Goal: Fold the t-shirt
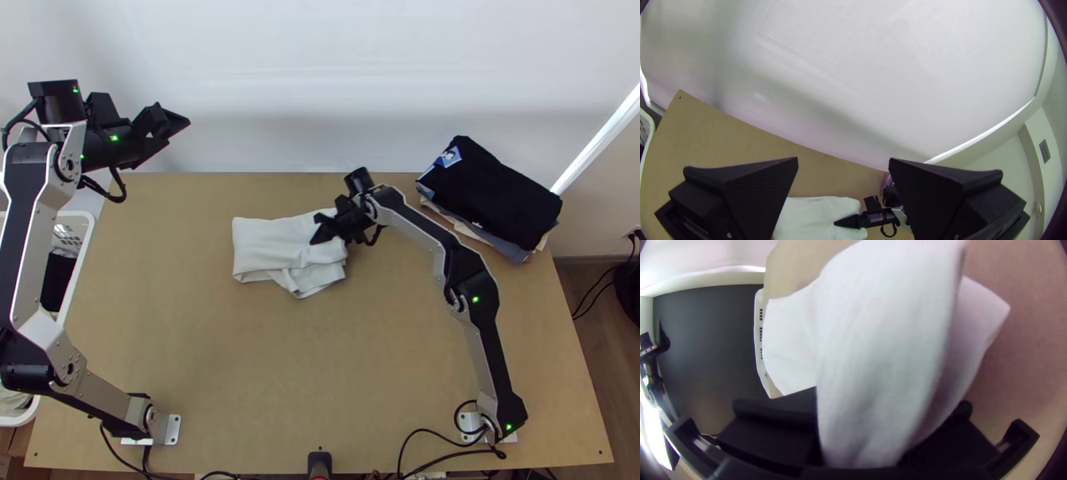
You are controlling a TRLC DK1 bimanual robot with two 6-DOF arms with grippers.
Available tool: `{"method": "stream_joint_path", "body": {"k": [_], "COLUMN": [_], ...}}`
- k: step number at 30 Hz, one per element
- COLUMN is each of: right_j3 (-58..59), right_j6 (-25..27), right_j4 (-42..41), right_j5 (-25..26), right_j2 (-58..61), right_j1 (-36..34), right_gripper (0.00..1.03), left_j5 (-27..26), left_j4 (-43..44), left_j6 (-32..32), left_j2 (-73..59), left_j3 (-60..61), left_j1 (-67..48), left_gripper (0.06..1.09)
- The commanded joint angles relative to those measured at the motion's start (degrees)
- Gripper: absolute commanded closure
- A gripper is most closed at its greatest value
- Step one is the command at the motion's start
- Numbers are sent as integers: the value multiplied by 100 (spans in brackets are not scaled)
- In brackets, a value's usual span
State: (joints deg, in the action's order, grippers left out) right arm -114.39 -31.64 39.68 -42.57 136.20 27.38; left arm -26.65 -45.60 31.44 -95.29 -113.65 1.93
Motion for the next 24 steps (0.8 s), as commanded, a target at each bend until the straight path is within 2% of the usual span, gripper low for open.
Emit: {"method": "stream_joint_path", "body": {"k": [1,9,15,24], "right_j3": [-207,-743,-1569,-1736], "right_j6": [-264,-659,-1029,-1951], "right_j4": [-22,-22,-66,-1120], "right_j5": [-112,-419,-674,-982], "right_j2": [-806,-1843,-1948,-1975], "right_j1": [-356,-1173,-1903,-3019], "right_gripper": [100,100,100,100], "left_j5": [20,20,11,11], "left_j4": [-45,-36,-36,-36], "left_j6": [-42,-68,-129,-138], "left_j2": [203,256,291,318], "left_j3": [141,167,194,220], "left_j1": [70,79,123,184], "left_gripper": [10,10,10,10]}}
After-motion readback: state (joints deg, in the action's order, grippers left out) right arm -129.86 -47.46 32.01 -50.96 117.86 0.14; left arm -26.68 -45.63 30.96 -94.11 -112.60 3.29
